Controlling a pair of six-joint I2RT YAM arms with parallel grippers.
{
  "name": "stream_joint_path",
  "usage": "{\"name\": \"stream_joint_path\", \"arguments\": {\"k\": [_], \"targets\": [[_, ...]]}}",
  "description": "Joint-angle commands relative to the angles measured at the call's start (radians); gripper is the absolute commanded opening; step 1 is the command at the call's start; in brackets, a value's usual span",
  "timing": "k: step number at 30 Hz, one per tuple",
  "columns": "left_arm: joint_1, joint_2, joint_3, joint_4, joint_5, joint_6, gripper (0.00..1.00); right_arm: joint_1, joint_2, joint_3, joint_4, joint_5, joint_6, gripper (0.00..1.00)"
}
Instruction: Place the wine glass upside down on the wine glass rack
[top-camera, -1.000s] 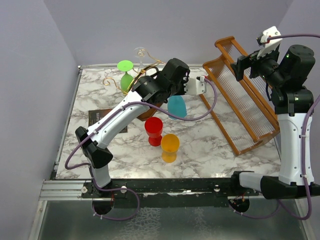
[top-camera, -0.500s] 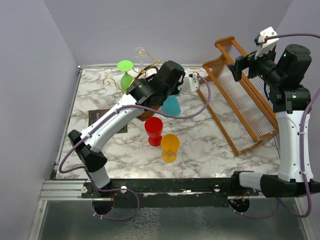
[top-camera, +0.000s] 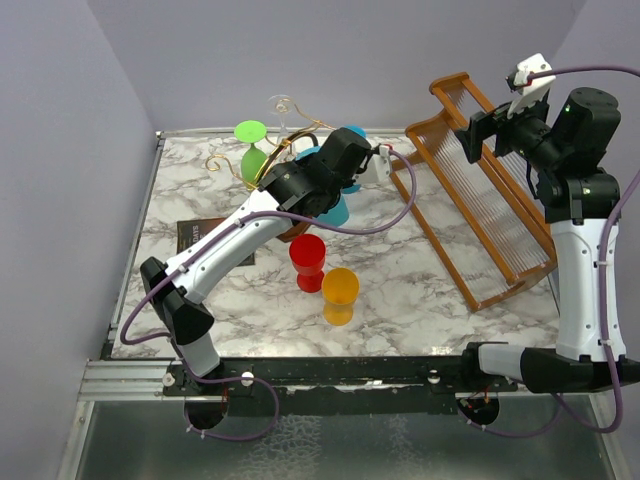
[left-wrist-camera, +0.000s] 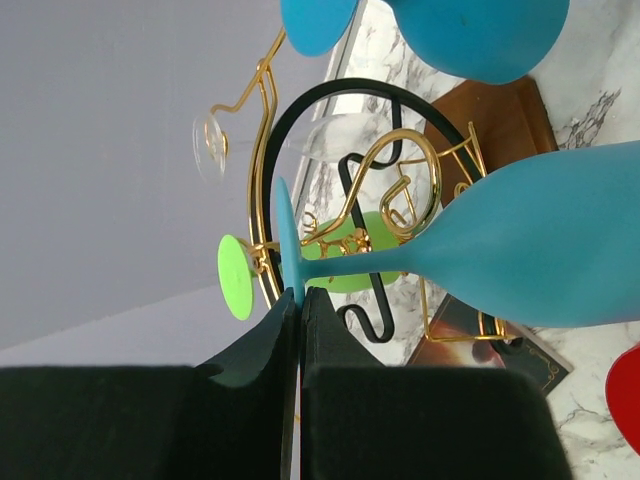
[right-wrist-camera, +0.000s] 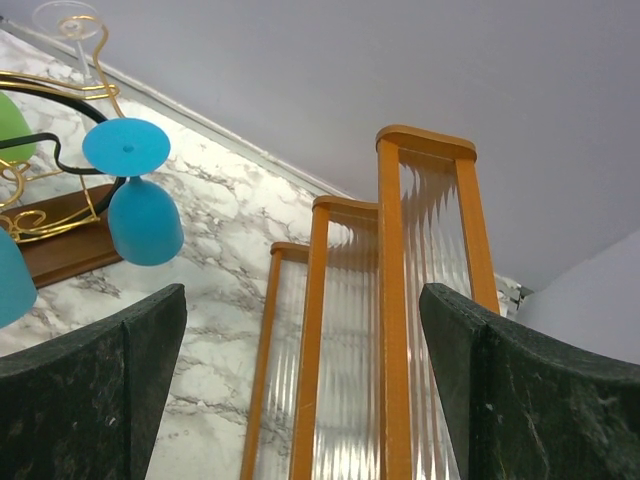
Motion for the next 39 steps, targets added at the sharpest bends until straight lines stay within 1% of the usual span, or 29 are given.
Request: {"name": "stream_joint_path", "arguments": {"k": [1,8,17,22,26,34,39], "targets": [[0.000,-0.026,-0.025,0.042,-0.092,0.015,0.00,-0.005,0.011,0.005,0.018,-0.028,0.012,1.00],[0.002,-0.011,-0.029,0.083,-0.142,0.039,0.00,-0.005,0.002,-0.013,0.026,-0.034,0.011,1.00],[0.007,0.049,-0.019,0.116,-0.192,0.074,0.00,-0.005,-0.003,-0.014,0.026,-0.037,0.009,1.00],[0.010,0.065,-0.016,0.135,-0.186,0.087,0.00,-0.005,-0.005,-0.020,0.029,-0.036,0.007,1.00],[0.014,0.068,-0.027,0.158,-0.145,0.096,0.00,-0.006,-0.005,-0.025,0.032,-0.040,0.007,1.00],[0.016,0.087,-0.035,0.208,-0.139,0.144,0.00,-0.006,-0.005,-0.020,0.028,-0.035,0.003,1.00],[0.014,0.096,-0.029,0.225,-0.098,0.156,0.00,-0.006,-0.006,-0.030,0.032,-0.038,0.003,1.00]]}}
